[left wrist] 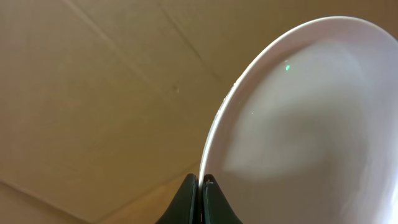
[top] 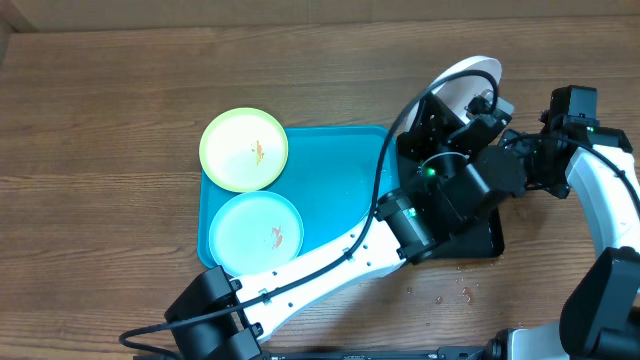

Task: Clean dirty plates on tray and stack at the side
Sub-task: 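Lift white plate with left gripper and carry it left off tray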

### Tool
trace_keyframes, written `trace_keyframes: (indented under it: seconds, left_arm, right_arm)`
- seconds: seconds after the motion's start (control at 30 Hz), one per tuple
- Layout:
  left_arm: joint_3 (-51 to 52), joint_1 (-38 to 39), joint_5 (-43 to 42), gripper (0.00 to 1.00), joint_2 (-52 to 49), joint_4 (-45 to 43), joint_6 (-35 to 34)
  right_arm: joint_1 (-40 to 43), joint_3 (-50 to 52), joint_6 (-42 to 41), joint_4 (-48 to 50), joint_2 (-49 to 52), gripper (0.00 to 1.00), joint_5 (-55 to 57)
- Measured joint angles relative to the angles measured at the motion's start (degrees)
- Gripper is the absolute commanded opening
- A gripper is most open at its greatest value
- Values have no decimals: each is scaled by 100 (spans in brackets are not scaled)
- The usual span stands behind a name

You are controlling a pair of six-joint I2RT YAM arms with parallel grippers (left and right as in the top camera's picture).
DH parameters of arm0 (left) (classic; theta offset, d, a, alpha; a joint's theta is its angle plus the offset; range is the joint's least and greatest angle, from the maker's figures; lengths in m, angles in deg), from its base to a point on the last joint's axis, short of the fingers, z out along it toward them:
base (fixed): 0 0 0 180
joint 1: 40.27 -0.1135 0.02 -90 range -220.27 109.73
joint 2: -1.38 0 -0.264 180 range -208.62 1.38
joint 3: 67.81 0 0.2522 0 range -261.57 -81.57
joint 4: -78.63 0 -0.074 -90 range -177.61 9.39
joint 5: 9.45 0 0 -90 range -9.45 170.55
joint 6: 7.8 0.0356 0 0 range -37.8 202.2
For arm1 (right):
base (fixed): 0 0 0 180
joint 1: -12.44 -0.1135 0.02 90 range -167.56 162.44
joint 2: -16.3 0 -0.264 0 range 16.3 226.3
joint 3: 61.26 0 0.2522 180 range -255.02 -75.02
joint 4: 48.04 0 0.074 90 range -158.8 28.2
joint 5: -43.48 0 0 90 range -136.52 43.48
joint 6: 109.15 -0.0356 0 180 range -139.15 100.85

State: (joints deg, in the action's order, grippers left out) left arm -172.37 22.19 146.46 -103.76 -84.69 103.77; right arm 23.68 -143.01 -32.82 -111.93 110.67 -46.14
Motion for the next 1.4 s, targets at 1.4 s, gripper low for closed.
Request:
trace_keyframes:
  seconds: [1.4]
  left_arm:
    - [-50,-70,-848,4,0,2732,-2074]
  right_arm:
    - [2,0,-2,-2,0,100,-2]
